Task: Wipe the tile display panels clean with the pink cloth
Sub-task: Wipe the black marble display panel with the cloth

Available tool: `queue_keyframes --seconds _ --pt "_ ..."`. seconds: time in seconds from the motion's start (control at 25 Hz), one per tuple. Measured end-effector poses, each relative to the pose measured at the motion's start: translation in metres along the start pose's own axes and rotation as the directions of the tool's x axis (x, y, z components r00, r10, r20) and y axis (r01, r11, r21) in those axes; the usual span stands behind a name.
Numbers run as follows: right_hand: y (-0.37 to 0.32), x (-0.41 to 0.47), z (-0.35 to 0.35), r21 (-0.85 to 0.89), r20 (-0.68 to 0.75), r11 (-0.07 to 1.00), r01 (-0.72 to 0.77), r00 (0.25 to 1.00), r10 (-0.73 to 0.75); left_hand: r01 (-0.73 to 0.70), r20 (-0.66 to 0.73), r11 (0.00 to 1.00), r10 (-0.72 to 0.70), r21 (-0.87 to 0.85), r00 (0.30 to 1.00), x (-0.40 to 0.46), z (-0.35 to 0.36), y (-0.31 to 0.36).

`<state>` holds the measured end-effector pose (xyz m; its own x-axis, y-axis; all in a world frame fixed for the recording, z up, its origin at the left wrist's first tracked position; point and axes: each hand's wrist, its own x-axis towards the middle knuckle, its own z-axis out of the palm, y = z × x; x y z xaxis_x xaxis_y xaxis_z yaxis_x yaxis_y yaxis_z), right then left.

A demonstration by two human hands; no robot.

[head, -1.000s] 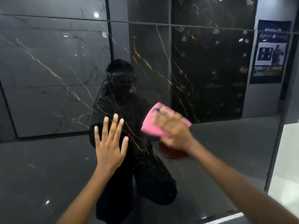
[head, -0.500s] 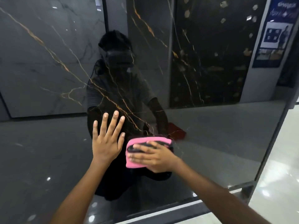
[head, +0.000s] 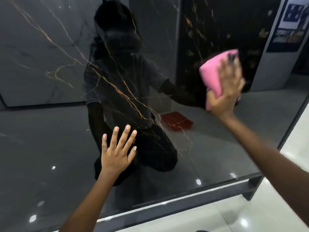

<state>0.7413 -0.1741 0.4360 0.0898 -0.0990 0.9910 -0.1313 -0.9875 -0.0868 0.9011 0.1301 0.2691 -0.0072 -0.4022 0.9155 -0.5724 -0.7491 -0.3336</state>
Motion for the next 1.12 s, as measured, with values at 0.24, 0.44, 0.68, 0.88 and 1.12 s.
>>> queue_keyframes --seconds 0.24,0.44,0.68,0.88,1.12 --pt "-0.099 -0.213 0.037 0.225 0.431 0.536 0.814 0.410 -0.804 -0.012 -0.020 1.000 0.011 -0.011 1.000 0.000 0.000 0.000" --pt "-0.007 -0.093 0.005 0.080 0.242 0.906 0.416 0.873 -0.423 0.134 0.019 0.977 -0.133 -0.168 0.991 -0.015 -0.021 0.017" --pt "0.010 -0.105 0.011 0.033 0.044 0.998 0.044 0.998 -0.045 0.080 0.059 0.995 -0.076 -0.060 0.995 -0.059 0.012 0.051" --pt "-0.072 -0.293 0.035 0.210 0.483 0.583 0.785 0.435 -0.760 0.044 0.009 0.999 -0.044 -0.022 0.999 -0.062 0.018 0.047" --pt "0.012 -0.204 0.011 0.227 0.288 0.866 0.446 0.819 -0.497 0.241 0.199 0.955 -0.206 -0.174 0.958 -0.107 -0.013 0.076"
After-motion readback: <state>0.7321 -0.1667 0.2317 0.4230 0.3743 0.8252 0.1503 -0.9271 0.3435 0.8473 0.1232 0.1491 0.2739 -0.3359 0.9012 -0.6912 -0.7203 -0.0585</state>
